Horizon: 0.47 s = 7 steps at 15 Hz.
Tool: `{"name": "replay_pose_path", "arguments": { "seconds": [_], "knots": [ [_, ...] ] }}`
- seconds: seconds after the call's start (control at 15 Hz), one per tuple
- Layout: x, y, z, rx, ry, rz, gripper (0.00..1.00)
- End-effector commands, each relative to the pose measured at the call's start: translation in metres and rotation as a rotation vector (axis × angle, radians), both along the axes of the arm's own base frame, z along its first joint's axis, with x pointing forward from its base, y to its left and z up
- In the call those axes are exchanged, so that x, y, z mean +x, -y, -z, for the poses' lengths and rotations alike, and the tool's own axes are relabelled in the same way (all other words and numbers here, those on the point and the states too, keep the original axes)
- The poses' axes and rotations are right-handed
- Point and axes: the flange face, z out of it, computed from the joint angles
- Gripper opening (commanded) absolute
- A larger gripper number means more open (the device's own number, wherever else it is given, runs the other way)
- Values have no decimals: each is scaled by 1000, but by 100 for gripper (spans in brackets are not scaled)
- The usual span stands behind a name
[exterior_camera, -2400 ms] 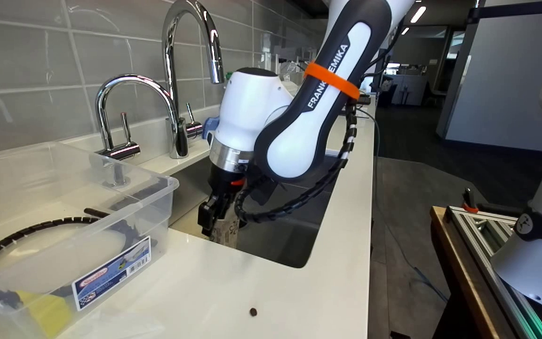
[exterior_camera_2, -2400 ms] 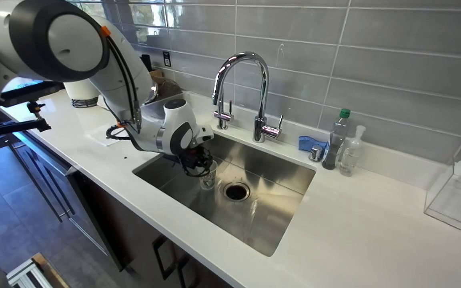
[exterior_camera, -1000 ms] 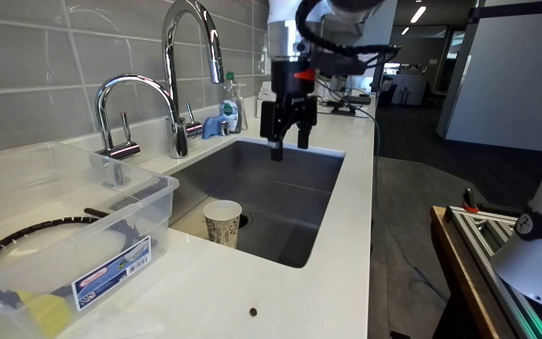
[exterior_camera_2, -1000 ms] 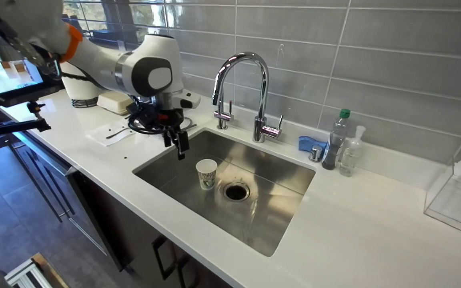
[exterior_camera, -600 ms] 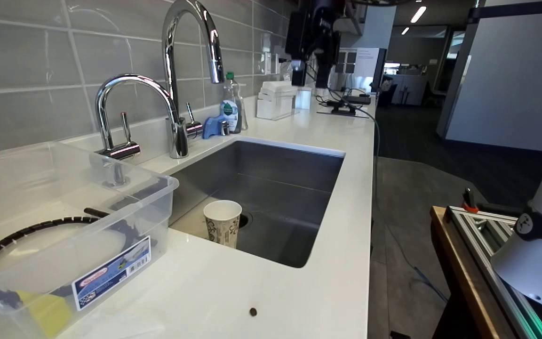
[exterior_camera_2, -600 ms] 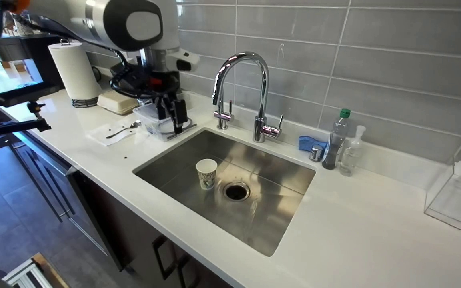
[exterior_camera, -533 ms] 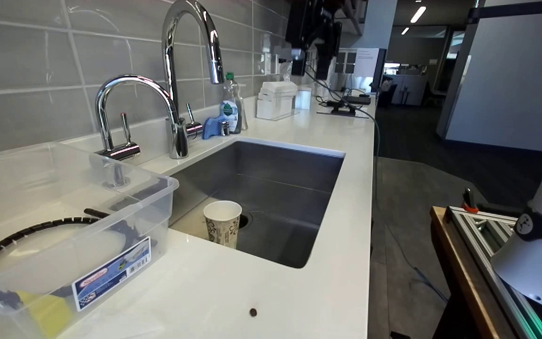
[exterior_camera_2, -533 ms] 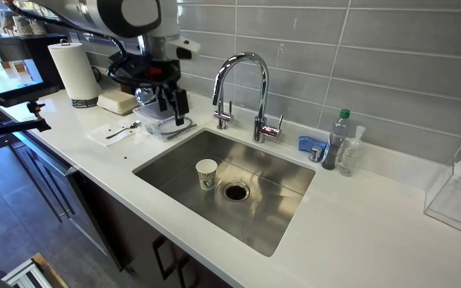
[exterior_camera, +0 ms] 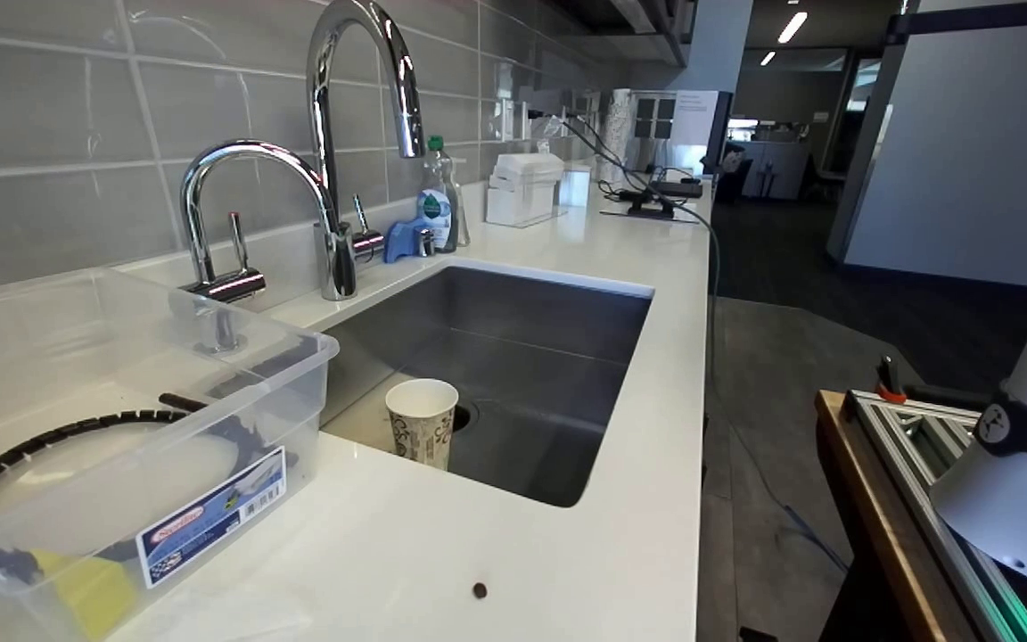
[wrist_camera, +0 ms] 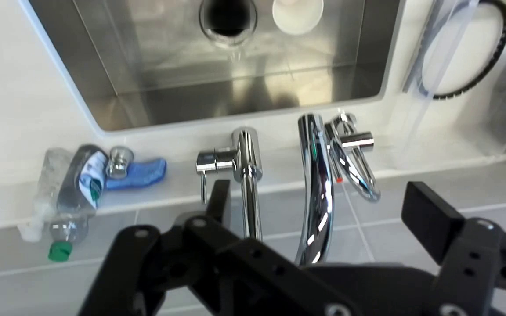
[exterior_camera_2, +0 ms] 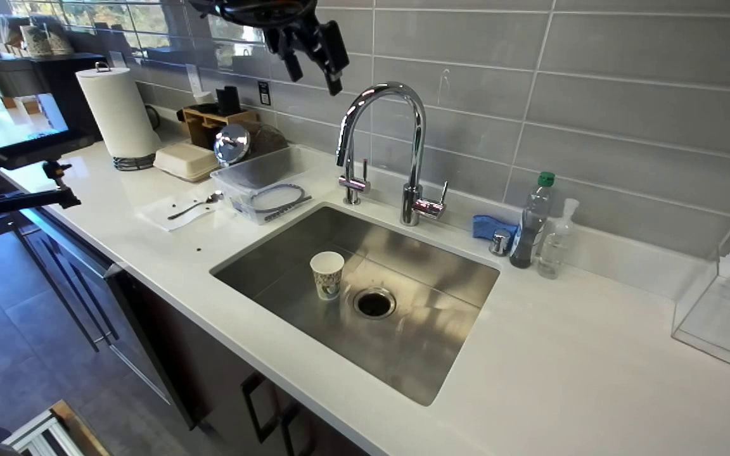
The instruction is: Pour the contents of the cup onto the paper towel
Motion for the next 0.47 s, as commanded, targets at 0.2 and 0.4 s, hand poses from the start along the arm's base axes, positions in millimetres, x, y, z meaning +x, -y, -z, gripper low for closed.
{"name": "replay_pose_path", "arguments": {
  "seconds": [0.2,0.4],
  "knots": [
    [14,4,-1,0,42,2,100],
    [14,4,-1,0,43,2,100]
  ]
}}
